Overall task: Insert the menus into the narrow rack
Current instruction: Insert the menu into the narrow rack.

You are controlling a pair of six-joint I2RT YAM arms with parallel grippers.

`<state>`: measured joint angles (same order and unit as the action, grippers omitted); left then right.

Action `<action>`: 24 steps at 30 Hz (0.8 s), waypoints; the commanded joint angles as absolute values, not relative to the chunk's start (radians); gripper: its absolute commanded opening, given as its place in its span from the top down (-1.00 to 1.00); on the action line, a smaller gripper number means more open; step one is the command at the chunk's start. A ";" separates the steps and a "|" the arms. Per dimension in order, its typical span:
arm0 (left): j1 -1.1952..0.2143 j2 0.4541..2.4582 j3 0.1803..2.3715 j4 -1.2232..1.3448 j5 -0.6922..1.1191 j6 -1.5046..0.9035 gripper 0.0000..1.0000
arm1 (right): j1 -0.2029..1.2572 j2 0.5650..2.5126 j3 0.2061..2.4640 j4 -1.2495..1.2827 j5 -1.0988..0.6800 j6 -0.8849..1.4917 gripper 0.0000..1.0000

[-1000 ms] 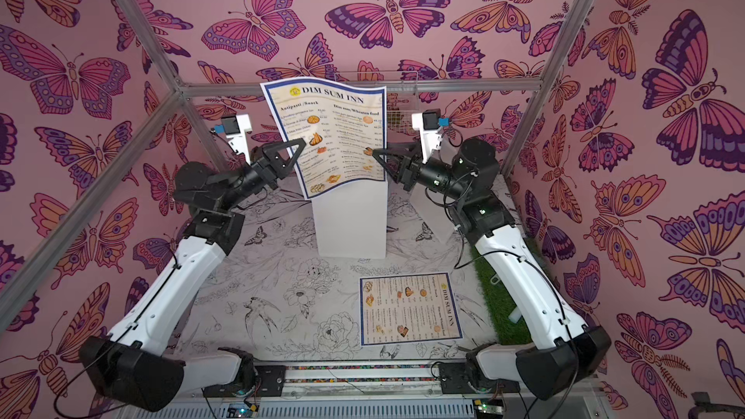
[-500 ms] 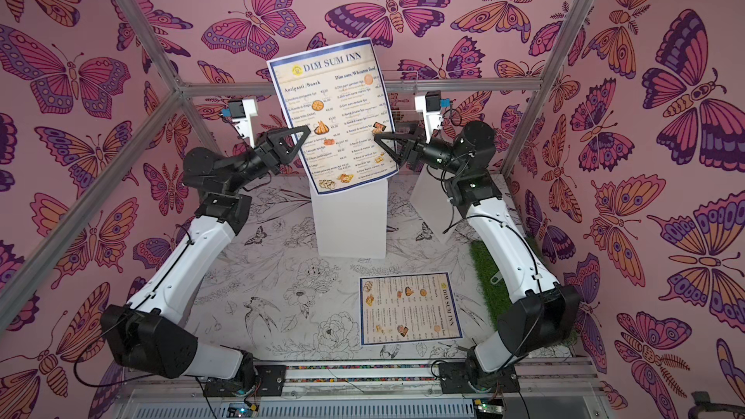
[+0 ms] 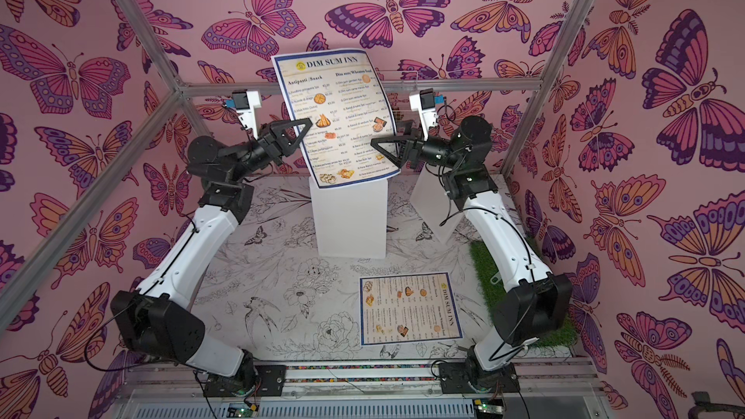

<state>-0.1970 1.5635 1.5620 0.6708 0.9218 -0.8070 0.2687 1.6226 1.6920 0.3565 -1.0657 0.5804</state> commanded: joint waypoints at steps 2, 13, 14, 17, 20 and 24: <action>-0.177 1.614 1.625 0.640 0.995 -0.767 0.97 | 0.256 1.628 1.735 0.298 -1.052 0.536 -0.56; -0.157 1.682 1.642 0.582 1.036 -0.729 0.97 | 0.248 1.660 1.744 0.264 -1.022 0.564 -0.38; -0.157 1.683 1.631 0.571 1.028 -0.722 0.97 | 0.250 1.666 1.748 0.218 -0.998 0.549 -0.33; -0.156 1.686 1.612 0.519 1.017 -0.687 0.97 | 0.249 1.691 1.770 0.116 -0.936 0.527 -0.20; -0.153 1.694 1.583 0.517 1.016 -0.688 0.98 | 0.249 1.724 1.774 0.106 -0.934 0.577 -0.19; -0.152 1.702 1.528 0.524 1.013 -0.682 0.98 | 0.248 1.746 1.735 0.124 -0.933 0.600 -0.19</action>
